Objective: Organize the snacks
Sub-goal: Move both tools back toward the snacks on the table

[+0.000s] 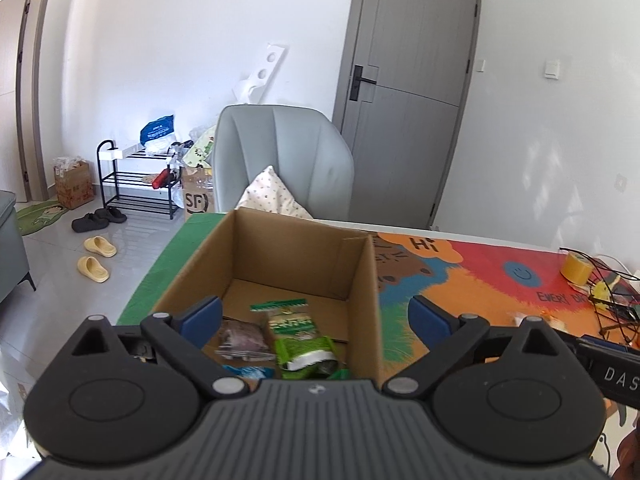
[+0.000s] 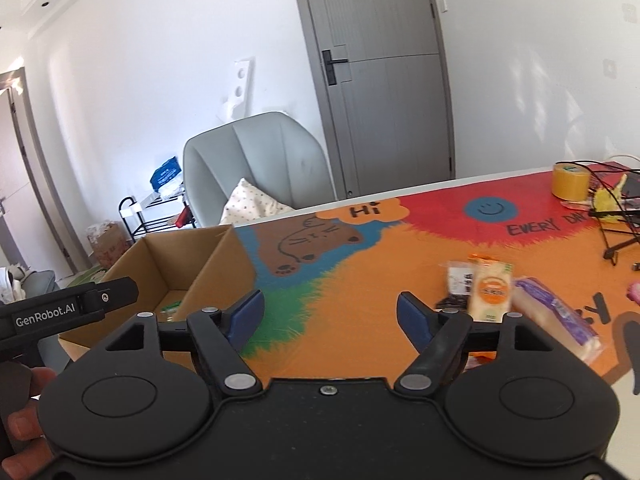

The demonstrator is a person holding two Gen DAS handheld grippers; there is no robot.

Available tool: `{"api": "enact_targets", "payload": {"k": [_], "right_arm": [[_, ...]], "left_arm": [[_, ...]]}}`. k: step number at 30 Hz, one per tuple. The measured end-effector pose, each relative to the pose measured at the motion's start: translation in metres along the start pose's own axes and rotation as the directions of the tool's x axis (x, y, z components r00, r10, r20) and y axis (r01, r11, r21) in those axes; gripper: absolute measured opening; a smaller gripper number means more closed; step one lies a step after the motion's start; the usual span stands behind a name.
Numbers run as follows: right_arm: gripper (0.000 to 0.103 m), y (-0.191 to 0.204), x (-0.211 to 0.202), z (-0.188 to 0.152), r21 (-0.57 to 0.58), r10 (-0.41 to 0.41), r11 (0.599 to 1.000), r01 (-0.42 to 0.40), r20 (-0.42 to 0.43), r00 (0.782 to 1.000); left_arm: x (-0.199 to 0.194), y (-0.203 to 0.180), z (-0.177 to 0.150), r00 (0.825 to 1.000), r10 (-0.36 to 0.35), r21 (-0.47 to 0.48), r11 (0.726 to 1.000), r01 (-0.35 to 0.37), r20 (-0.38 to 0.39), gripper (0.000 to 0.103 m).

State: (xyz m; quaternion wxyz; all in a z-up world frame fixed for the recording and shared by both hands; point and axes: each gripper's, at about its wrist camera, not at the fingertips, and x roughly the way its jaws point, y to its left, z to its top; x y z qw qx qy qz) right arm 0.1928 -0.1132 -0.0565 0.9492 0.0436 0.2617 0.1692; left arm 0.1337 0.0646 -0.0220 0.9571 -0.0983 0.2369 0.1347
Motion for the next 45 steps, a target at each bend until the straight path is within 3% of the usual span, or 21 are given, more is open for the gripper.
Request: {"api": "enact_targets", "payload": {"k": [17,34,45], "right_arm": [[0.077,-0.067,-0.026,-0.005,0.064,-0.117,0.991,0.115,0.018,0.993],[0.077,-0.147,-0.019,-0.014,0.178,-0.225,0.958,0.224,-0.018,0.974],[0.062,-0.182,0.000,-0.015,0.223,-0.226,0.946,0.234,-0.061,0.972]], "left_arm": [[0.008,-0.067,-0.013,0.994,-0.098,0.066,0.993,0.101,-0.041,0.099],[0.040,-0.147,-0.032,0.973,-0.191,0.162,0.964,0.211,-0.130,0.099],[0.065,-0.181,-0.037,0.965,-0.204,0.192,0.953,0.235,-0.167,0.099]]}}
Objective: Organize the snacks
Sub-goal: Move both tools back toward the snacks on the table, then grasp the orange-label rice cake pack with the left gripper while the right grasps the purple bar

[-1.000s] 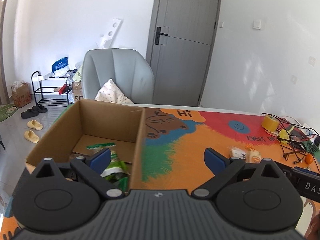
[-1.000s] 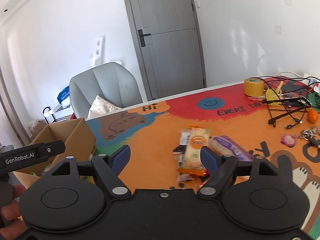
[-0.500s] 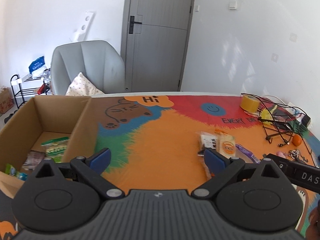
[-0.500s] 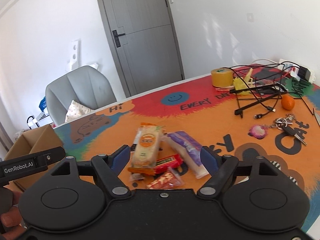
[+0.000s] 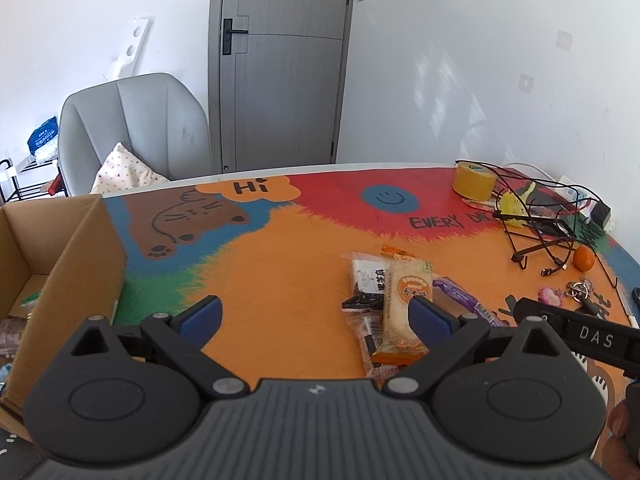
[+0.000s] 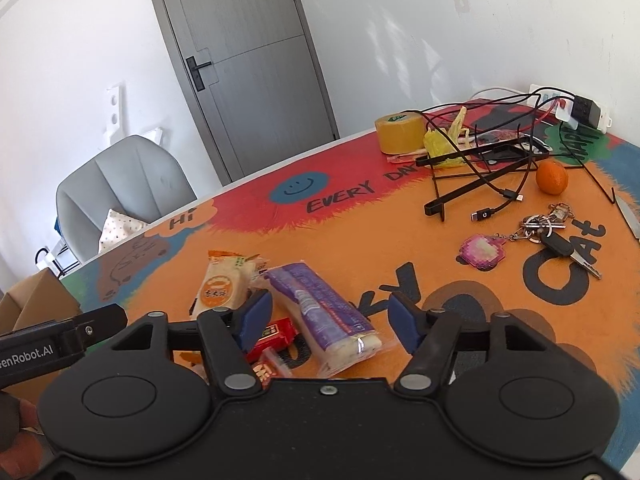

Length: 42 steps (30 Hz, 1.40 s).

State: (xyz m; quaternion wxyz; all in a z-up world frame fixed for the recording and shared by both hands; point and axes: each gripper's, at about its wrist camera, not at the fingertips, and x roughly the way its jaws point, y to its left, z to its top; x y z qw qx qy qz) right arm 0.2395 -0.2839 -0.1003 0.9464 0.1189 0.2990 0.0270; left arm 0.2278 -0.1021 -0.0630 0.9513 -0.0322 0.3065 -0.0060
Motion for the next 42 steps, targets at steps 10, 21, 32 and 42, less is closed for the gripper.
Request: {"api": "enact_targets", "payload": {"k": [10,21,32,42], "right_arm": [[0.054,-0.010,0.031,0.000,-0.001,0.004,1.000,-0.004,-0.058,0.998],[0.052,-0.017,0.052,-0.009,0.023,0.062,0.998,-0.059,-0.107,0.992],[0.034,-0.035,0.037,-0.014,0.037,0.068,0.997,-0.065,-0.085,0.994],[0.049,-0.026,0.039,-0.010,-0.001,0.021,1.000,-0.021,-0.089,0.996]], "left_arm": [[0.033,-0.017,0.002,0.999,-0.006,0.022,1.000,0.007,-0.040,0.097],[0.055,-0.034,0.003,0.997,-0.038,0.043,0.998,0.040,-0.064,0.096],[0.074,-0.057,-0.012,0.993,-0.044,0.096,0.994,0.055,-0.105,0.066],[0.064,-0.040,-0.007,0.995,-0.022,0.072,0.997,0.028,-0.094,0.034]]}}
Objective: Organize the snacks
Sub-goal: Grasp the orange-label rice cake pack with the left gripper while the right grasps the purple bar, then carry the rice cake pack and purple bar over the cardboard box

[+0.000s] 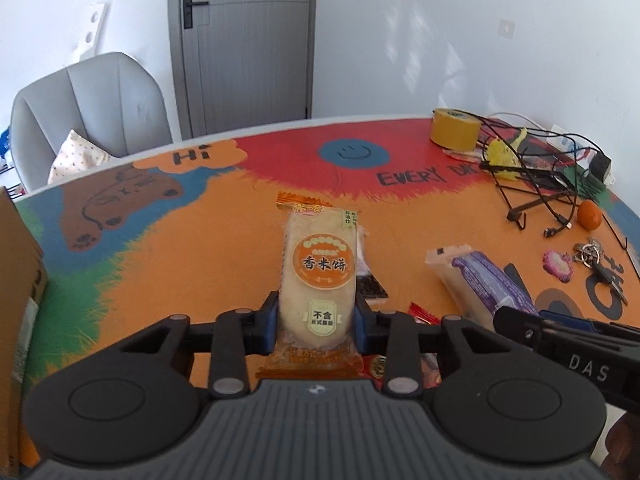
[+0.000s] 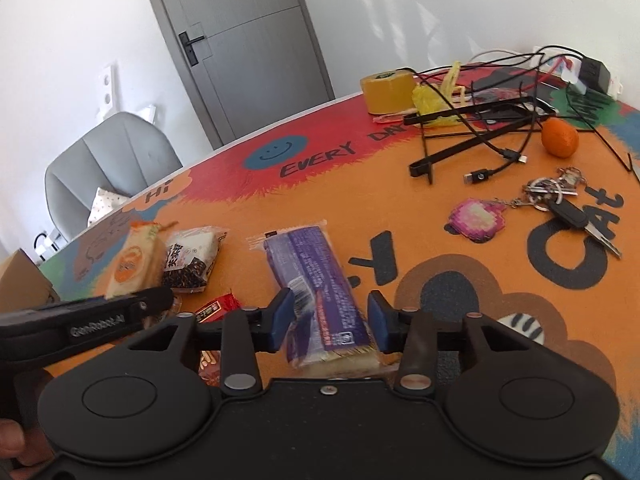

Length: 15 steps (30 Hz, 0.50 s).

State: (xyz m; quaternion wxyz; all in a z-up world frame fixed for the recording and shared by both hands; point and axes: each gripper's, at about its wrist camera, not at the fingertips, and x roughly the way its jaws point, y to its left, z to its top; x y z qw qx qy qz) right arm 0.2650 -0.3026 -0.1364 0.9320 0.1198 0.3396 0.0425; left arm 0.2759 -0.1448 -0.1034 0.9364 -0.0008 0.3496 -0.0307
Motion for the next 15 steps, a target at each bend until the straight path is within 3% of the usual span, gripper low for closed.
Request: {"api": "enact_targets", "payload": {"k": [4,11,12,15], "right_arm": [[0.066,0.012,0.005,-0.001,-0.032,-0.001,0.999,0.001,0.000,1.000],[0.069,0.025,0.015,-0.004,-0.076,-0.059,0.995,0.058,-0.013,0.998],[0.066,0.027,0.016,-0.005,-0.087,-0.068,0.994,0.067,-0.011,0.998],[0.039,0.033,0.015,-0.007,-0.139,-0.141,0.980,0.140,-0.002,0.990]], "left_arm": [[-0.005,0.013,0.001,1.000,0.025,-0.019,1.000,-0.025,0.003,0.034],[-0.014,0.032,-0.002,0.999,0.041,-0.048,0.998,-0.041,0.008,0.034],[-0.015,0.034,-0.002,0.999,0.042,-0.053,0.998,-0.042,0.008,0.034],[-0.021,0.039,-0.004,0.999,0.045,-0.058,0.997,-0.044,0.015,0.034]]}}
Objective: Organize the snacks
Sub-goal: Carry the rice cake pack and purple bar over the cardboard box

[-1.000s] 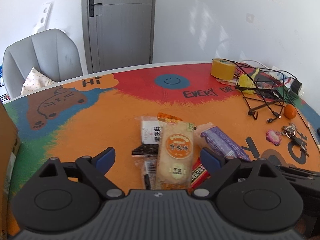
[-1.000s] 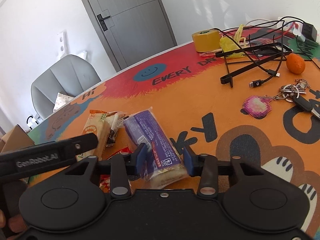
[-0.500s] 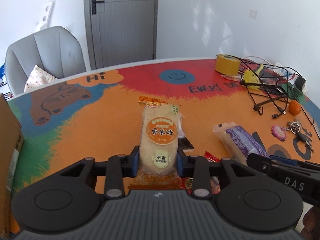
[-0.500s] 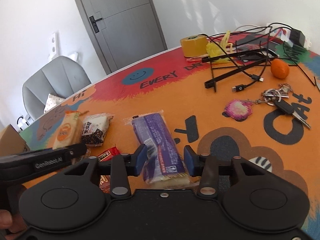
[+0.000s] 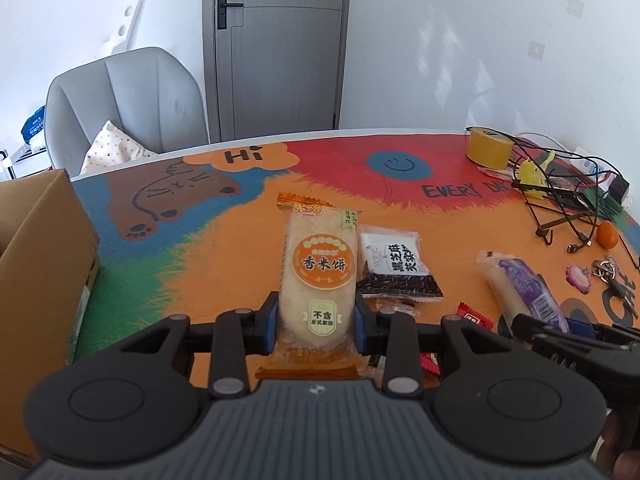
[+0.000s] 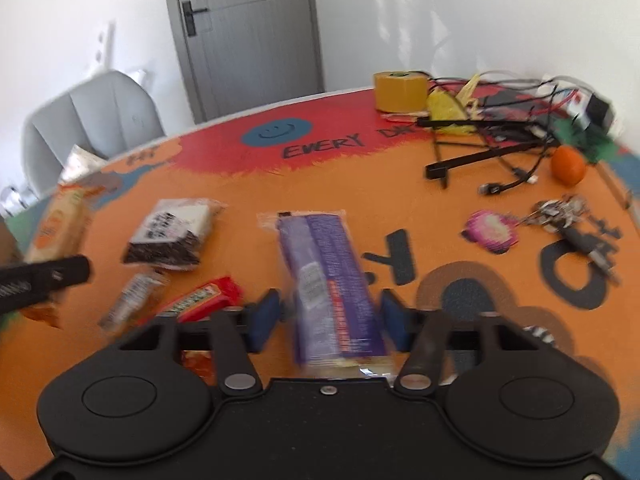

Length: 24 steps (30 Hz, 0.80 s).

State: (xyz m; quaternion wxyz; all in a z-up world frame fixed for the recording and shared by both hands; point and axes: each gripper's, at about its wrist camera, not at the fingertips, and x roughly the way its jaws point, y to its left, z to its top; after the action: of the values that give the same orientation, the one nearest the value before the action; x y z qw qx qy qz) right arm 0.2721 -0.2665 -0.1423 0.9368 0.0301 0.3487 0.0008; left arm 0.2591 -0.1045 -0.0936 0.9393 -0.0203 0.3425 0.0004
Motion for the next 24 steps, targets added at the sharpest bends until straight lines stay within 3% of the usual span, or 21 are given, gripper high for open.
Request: {"api": "enact_targets", "payload": {"k": [3,7,24], "right_arm": [[0.032,-0.013,-0.005,0.004,0.085,0.045,0.995,-0.044,-0.010,0.999],[0.032,-0.013,-0.018,0.005,0.098,0.052,0.994,-0.054,0.023,0.998],[0.032,0.056,-0.053,0.021,0.006,0.154,0.988,-0.155,0.096,0.983]], "left_arm": [[-0.007,0.006,-0.001,1.000,0.000,-0.009,1.000,0.000,0.011,0.034],[-0.018,0.016,-0.001,1.000,0.007,-0.024,1.000,-0.006,0.030,0.034],[-0.067,0.074,0.009,0.989,0.075,-0.106,0.992,-0.062,0.128,0.034]]}}
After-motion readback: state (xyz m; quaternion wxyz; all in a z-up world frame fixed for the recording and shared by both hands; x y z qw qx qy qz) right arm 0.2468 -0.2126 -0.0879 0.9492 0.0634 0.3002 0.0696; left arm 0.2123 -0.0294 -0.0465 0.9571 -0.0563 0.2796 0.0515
